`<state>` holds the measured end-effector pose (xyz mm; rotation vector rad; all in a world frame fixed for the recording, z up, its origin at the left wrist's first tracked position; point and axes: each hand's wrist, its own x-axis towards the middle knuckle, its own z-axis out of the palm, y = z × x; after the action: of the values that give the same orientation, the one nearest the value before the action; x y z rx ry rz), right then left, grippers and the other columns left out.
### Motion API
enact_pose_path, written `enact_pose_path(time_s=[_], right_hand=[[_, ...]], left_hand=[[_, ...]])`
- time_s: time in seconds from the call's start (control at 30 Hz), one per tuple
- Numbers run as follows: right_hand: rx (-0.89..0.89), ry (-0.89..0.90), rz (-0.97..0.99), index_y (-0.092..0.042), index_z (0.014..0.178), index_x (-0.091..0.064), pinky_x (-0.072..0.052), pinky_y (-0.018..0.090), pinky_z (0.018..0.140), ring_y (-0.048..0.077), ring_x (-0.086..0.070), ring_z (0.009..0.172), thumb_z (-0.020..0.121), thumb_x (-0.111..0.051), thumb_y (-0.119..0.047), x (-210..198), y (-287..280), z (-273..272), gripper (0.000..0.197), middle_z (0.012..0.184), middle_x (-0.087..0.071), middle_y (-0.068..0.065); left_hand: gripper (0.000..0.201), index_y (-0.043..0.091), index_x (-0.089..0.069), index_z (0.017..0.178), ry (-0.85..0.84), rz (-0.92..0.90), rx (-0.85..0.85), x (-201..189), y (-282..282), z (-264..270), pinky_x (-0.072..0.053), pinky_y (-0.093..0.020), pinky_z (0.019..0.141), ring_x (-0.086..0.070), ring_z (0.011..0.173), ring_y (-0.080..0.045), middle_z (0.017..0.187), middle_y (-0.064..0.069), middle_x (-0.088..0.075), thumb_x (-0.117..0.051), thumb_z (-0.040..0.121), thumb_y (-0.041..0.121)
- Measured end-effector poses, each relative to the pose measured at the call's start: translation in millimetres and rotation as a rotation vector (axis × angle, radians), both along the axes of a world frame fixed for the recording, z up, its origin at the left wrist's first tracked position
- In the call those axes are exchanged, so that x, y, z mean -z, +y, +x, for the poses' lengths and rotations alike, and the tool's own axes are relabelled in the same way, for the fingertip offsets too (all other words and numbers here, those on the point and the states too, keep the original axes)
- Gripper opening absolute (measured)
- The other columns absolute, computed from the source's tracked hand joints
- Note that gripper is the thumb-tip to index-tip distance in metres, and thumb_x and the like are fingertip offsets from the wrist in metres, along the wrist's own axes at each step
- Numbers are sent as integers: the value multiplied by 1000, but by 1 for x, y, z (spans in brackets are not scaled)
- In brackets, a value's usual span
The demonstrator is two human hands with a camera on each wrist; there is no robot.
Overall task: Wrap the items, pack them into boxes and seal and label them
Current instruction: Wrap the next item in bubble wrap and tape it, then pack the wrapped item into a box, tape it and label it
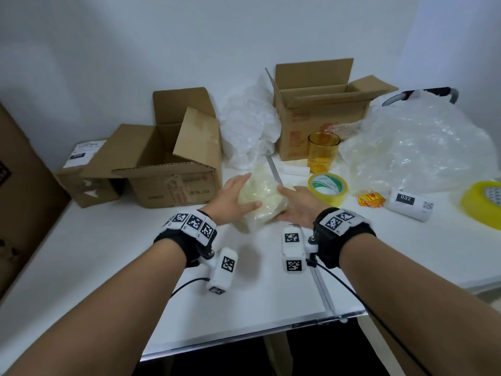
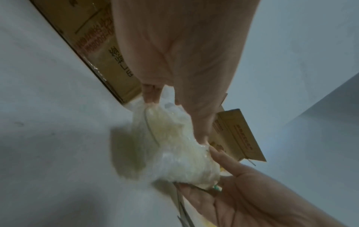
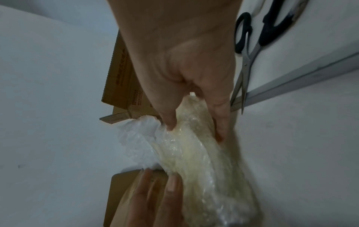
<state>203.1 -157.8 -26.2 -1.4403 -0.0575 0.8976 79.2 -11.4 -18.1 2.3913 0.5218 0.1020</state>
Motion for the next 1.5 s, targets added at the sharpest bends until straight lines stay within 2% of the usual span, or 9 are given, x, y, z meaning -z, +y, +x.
enact_pose_path(time_s=[0.13, 0.3, 0.43, 0.53, 0.67, 0.77, 1.07, 1.33, 1.5], right_hand=[[31, -94, -84, 1, 125, -54, -53, 39, 94, 27, -65, 104, 79, -77, -41, 1, 5, 0, 67, 119, -64, 11], [-154, 33, -104, -20, 130, -37, -54, 53, 79, 37, -56, 110, 92, -67, -21, -2, -1, -16, 49, 128, -51, 9], [-77, 8, -38, -16, 133, -34, -56, 53, 69, 36, -59, 108, 95, -60, -16, -7, 7, -17, 46, 131, -51, 13], [7, -19, 6, -10, 136, -38, -58, 46, 63, 36, -62, 100, 94, -62, -23, -21, 12, -13, 50, 129, -53, 19], [85, -41, 78, -8, 129, -44, -55, 40, 58, 30, -60, 93, 97, -58, -23, -42, 15, -7, 39, 115, -57, 15], [76, -89, 63, -5, 133, -45, -55, 37, 58, 30, -60, 98, 96, -59, -27, -49, 20, -9, 45, 124, -56, 16], [167, -136, 130, -8, 138, -37, -55, 32, 50, 33, -59, 107, 94, -59, -32, -72, 42, -19, 54, 127, -52, 13], [316, -320, 136, -12, 132, -33, -59, 44, 79, 28, -61, 102, 91, -59, -43, -102, 52, -13, 58, 120, -55, 8], [336, -384, 122, -15, 131, -29, -56, 43, 80, 27, -60, 102, 92, -55, -48, -120, 42, -17, 57, 117, -55, 7]], left_hand=[[77, 22, -18, 156, 49, -91, -109, -11, -4, -7, -25, -44, 118, -22, 147, -23, 162, -2, -17, -62, 94, 37], [72, 22, -22, 156, 69, -127, -67, -13, -13, -17, -25, -39, 119, -23, 147, -21, 161, -2, -20, -61, 96, 30], [55, 24, -38, 149, 136, 77, -29, -30, -10, -24, -38, -32, 107, -45, 133, -23, 149, -6, -44, -56, 98, 25], [32, 27, -64, 125, -125, 189, -114, -57, -1, -35, -54, -36, 89, -63, 104, -23, 125, -3, -64, -49, 99, 17], [28, 30, -65, 119, -409, 376, -232, -91, 28, -57, -55, -39, 81, -62, 89, -18, 101, 3, -69, -47, 99, 20], [27, 23, -64, 118, -631, 467, -299, -106, 49, -73, -52, -34, 90, -59, 100, -12, 111, 9, -67, -49, 98, 14], [49, 19, -57, 131, 211, 429, -401, -88, 110, -117, -40, -39, 105, -50, 123, -31, 134, -10, -56, -46, 89, -4], [34, 31, -62, 130, 10, 504, -65, -86, 63, -108, -52, -35, 89, -64, 103, -19, 117, 2, -69, -49, 100, 26], [30, 26, -63, 127, -70, 491, 71, -93, 21, -87, -55, -36, 79, -67, 83, -14, 93, 1, -73, -51, 100, 27]])
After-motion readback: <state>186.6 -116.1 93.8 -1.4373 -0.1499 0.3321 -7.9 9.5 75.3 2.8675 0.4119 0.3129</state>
